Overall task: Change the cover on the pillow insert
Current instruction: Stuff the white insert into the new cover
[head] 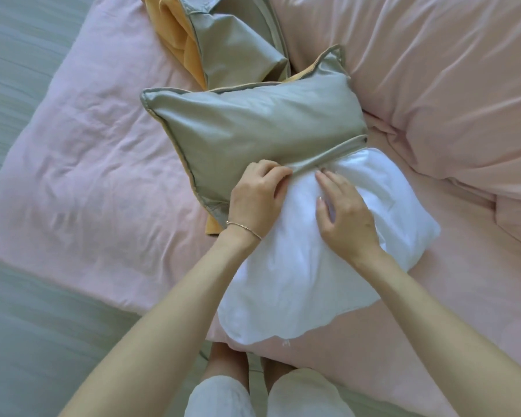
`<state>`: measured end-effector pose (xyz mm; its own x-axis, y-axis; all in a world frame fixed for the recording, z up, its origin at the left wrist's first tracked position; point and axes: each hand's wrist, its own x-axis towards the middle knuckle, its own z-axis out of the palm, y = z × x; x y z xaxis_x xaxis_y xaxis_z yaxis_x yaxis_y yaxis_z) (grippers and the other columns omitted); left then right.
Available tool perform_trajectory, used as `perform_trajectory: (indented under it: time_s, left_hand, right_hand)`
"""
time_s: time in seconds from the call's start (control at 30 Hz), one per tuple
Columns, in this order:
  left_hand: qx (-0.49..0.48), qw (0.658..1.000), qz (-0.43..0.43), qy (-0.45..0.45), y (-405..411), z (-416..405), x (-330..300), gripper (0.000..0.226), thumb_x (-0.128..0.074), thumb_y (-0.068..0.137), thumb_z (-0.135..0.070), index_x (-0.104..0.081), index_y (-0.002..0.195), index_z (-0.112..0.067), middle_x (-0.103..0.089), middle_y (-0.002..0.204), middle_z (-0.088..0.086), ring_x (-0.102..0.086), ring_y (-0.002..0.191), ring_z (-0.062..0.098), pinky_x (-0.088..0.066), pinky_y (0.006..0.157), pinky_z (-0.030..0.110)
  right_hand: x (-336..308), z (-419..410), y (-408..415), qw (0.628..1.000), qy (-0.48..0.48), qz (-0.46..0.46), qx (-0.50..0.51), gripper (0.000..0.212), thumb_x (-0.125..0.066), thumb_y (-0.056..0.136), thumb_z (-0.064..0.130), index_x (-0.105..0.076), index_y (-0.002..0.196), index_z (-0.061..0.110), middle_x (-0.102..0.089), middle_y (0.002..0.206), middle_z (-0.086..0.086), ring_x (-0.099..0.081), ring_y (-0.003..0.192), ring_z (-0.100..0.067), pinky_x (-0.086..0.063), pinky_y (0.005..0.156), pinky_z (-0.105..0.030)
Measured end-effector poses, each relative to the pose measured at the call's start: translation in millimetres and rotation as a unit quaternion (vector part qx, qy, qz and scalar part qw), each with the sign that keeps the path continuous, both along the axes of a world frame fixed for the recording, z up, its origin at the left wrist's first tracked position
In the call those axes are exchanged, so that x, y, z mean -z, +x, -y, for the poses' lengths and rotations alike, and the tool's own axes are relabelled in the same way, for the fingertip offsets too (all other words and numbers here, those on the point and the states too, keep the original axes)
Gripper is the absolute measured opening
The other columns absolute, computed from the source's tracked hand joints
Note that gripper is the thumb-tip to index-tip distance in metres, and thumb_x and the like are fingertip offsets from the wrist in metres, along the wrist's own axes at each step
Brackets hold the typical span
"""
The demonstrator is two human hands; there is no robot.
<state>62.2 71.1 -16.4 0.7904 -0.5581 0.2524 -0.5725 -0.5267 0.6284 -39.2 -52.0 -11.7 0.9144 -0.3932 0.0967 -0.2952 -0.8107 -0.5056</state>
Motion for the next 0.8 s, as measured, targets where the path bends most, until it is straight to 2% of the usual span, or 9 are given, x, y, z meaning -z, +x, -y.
perform_trajectory:
  time_s: [0.1,0.2,0.23,0.33,0.4,0.5,0.63,0.7,0.8]
  left_hand:
    - [0.005,0.998,0.031,0.056,17.2,6.7,7.4,0.027,-0.051,0.076,-0.026,-0.069,0.082,-0.007,-0.067,0.081,0.010,-0.061,0.070,0.029,-0.037,0.066,0.027]
    - [-0.025,0.997,-0.019,0.076,29.2,4.9,2.9,0.027,-0.047,0.080,-0.027,-0.063,0.086,-0.006,-0.067,0.080,0.012,-0.062,0.071,0.031,-0.040,0.063,0.035]
    - [-0.043,0.996,-0.024,0.076,32.3,4.3,0.8,0.022,-0.047,0.081,-0.025,-0.059,0.087,-0.007,-0.065,0.078,0.012,-0.061,0.071,0.031,-0.040,0.057,0.035]
    - [-0.020,0.988,0.092,0.123,31.2,3.3,-1.5,0.005,-0.052,0.080,-0.015,-0.054,0.077,-0.011,-0.059,0.076,0.008,-0.056,0.061,0.027,-0.031,0.039,0.024]
    - [0.012,0.973,0.141,0.181,27.7,2.0,-0.5,0.008,-0.063,0.074,-0.007,-0.057,0.070,-0.010,-0.058,0.076,0.008,-0.052,0.056,0.025,-0.027,0.035,0.020]
    - [0.011,0.946,0.173,0.275,30.3,-0.3,-3.3,0.019,-0.075,0.061,-0.009,-0.056,0.061,-0.013,-0.054,0.066,0.006,-0.047,0.049,0.022,-0.023,0.034,0.020]
    - [0.049,0.918,0.187,0.347,36.8,7.7,-2.9,0.031,-0.083,0.047,-0.019,-0.053,0.053,-0.018,-0.051,0.057,-0.001,-0.047,0.043,0.017,-0.015,0.039,0.019]
    - [0.047,0.914,0.182,0.359,40.2,10.3,0.6,0.034,-0.085,0.042,-0.019,-0.052,0.050,-0.019,-0.051,0.055,-0.003,-0.046,0.040,0.015,-0.014,0.039,0.017]
    - [0.033,0.934,0.152,0.323,47.0,12.2,4.5,0.025,-0.076,0.048,-0.013,-0.052,0.049,-0.018,-0.051,0.053,-0.002,-0.048,0.040,0.017,-0.017,0.037,0.016]
  right_hand:
    - [6.6,-3.1,-2.2,0.999,-0.034,0.002,-0.040,0.047,-0.038,0.087,0.016,-0.051,0.127,-0.003,-0.052,0.132,-0.018,-0.047,0.124,-0.031,-0.031,0.106,-0.043]
    - [11.3,-7.2,-2.8,0.997,-0.053,0.012,-0.048,0.046,-0.039,0.087,0.016,-0.052,0.127,-0.003,-0.051,0.133,-0.018,-0.046,0.126,-0.030,-0.027,0.108,-0.039]
    - [12.2,-8.4,-2.2,0.997,-0.061,0.014,-0.050,0.046,-0.038,0.087,0.016,-0.052,0.127,-0.003,-0.051,0.133,-0.018,-0.047,0.125,-0.031,-0.026,0.108,-0.038]
    - [14.0,-10.2,-1.3,0.994,-0.092,0.010,-0.058,0.045,-0.038,0.088,0.015,-0.052,0.126,-0.003,-0.049,0.134,-0.019,-0.046,0.126,-0.031,-0.025,0.108,-0.038]
    - [14.6,-10.2,-4.9,0.993,-0.101,0.012,-0.061,0.045,-0.038,0.088,0.014,-0.051,0.127,-0.003,-0.047,0.137,-0.020,-0.043,0.128,-0.031,-0.027,0.108,-0.041]
    - [15.2,-13.0,-14.1,0.990,-0.106,0.023,-0.085,0.044,-0.039,0.089,0.014,-0.051,0.128,-0.002,-0.045,0.138,-0.020,-0.040,0.130,-0.030,-0.028,0.109,-0.043]
    - [11.7,-16.3,-15.4,0.991,-0.094,0.001,-0.092,0.047,-0.041,0.088,0.017,-0.050,0.129,-0.001,-0.044,0.139,-0.020,-0.039,0.131,-0.030,-0.030,0.109,-0.043]
    - [9.8,-16.5,-12.4,0.992,-0.088,-0.015,-0.090,0.048,-0.041,0.088,0.020,-0.050,0.130,-0.001,-0.044,0.139,-0.020,-0.039,0.131,-0.029,-0.030,0.108,-0.042]
    - [7.0,-17.1,-7.2,0.992,-0.077,-0.013,-0.101,0.048,-0.041,0.088,0.022,-0.050,0.130,-0.001,-0.045,0.138,-0.020,-0.040,0.131,-0.028,-0.030,0.107,-0.040]
